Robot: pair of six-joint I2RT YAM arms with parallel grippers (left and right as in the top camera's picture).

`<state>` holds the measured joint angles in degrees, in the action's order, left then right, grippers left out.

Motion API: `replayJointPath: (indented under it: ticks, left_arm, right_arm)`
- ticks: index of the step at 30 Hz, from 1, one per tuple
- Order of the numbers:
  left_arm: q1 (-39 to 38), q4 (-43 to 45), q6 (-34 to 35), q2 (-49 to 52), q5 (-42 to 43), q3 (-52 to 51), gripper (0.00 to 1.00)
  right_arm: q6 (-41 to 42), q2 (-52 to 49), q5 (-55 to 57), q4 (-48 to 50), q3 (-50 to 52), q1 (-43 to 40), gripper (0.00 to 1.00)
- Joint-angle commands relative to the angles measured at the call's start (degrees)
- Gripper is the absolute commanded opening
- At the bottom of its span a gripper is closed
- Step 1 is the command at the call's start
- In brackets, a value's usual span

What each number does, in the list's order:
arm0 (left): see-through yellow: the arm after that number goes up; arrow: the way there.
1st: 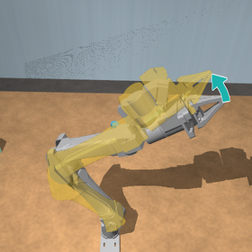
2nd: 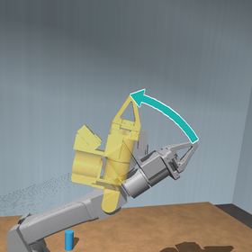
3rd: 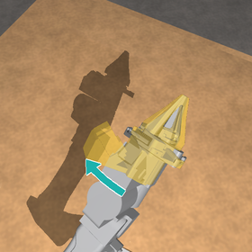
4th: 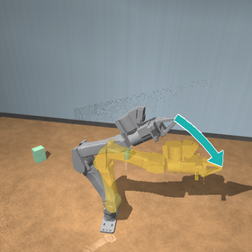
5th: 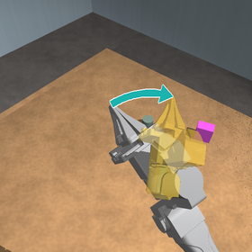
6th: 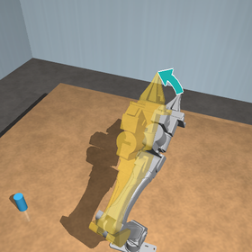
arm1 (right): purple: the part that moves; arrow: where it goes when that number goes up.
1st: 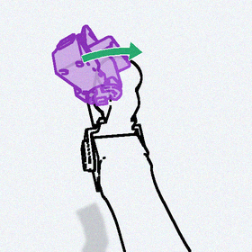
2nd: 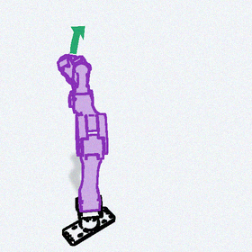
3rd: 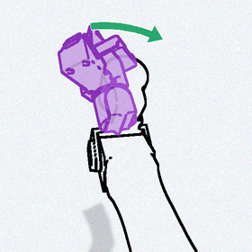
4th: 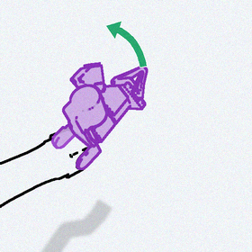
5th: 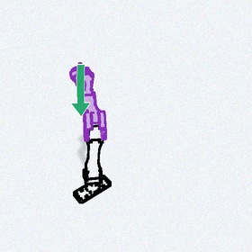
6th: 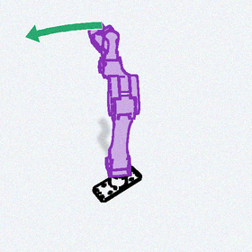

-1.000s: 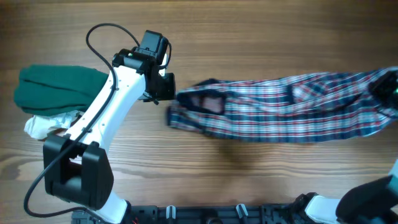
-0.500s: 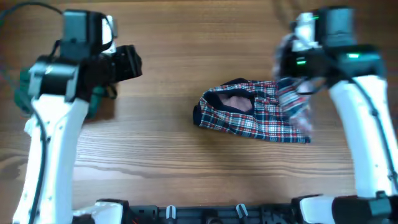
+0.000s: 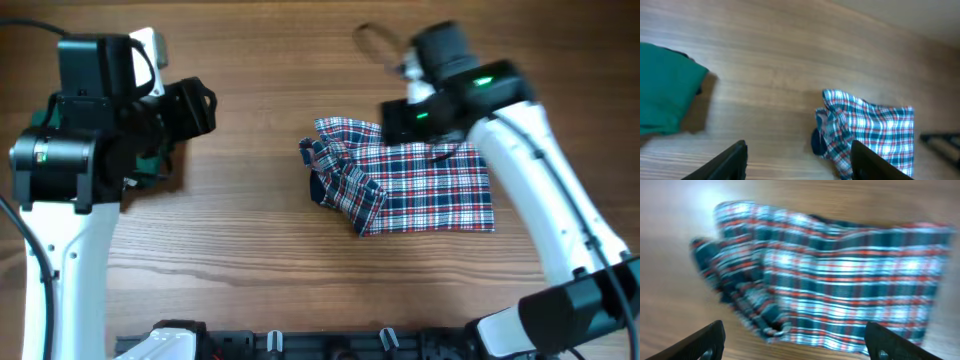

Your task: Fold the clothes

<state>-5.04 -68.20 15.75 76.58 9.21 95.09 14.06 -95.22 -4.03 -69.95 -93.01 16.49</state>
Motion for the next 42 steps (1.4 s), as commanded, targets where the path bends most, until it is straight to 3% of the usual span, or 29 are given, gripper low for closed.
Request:
replayJointPath:
  ticks: [1, 7, 9, 11, 12, 16, 20, 24, 29, 32, 37, 42]
  left_arm:
    - [-4.9, -2.0, -0.5, 3.5, 3.4, 0.5, 0.53]
    - [-20.2, 0.7, -6.6, 19.0, 3.5, 0.3, 0.09]
    - [-24.5, 4.7, -9.1, 25.4, 4.0, 0.3, 0.04]
    - [-27.2, 5.6, -12.0, 29.6, 6.4, 0.3, 0.04]
    - [-28.8, 5.6, -14.4, 32.2, 8.2, 0.3, 0.04]
    - [-32.3, 7.3, -16.1, 36.2, 8.4, 0.3, 0.04]
    - [-35.1, 14.6, -16.2, 36.6, 8.3, 0.3, 0.04]
    - [-36.0, 16.6, -16.2, 38.8, 8.3, 0.1, 0.05]
    - [-36.3, 7.9, -17.1, 43.5, 7.4, 0.0, 0.09]
    - [-35.7, -2.1, -17.0, 45.0, 0.1, 0.0, 0.04]
    - [-30.8, -16.6, -11.1, 42.1, -8.5, 0.0, 0.04]
    - [-24.1, -15.1, -9.3, 34.2, -5.6, 0.0, 0.04]
  right_arm:
    - [-2.7, 0.8, -10.2, -0.7, 0.3, -11.0, 0.89]
    - [0.8, 0.8, -9.6, 0.3, 4.6, -16.6, 0.84]
    - [1.6, 0.8, -9.6, 0.2, 5.7, -16.8, 0.56]
    - [1.7, 0.8, -9.6, -0.4, 7.5, -16.8, 0.12]
    - [3.0, 0.8, -9.5, 0.3, 10.3, -16.8, 0.05]
    - [7.3, 0.0, -10.4, 9.1, 21.0, -16.8, 0.04]
    - [11.7, -1.8, -14.1, 20.3, 32.6, -16.8, 0.04]
    - [14.0, -3.6, -14.1, 26.4, 37.5, -16.8, 0.04]
    - [14.6, -3.8, -14.0, 27.8, 38.5, -16.8, 0.04]
    - [14.6, -3.8, -13.8, 28.0, 38.5, -16.8, 0.04]
    - [14.6, -3.8, -13.8, 28.8, 38.5, -16.8, 0.04]
    - [14.1, -3.8, -14.1, 28.6, 38.5, -16.8, 0.04]
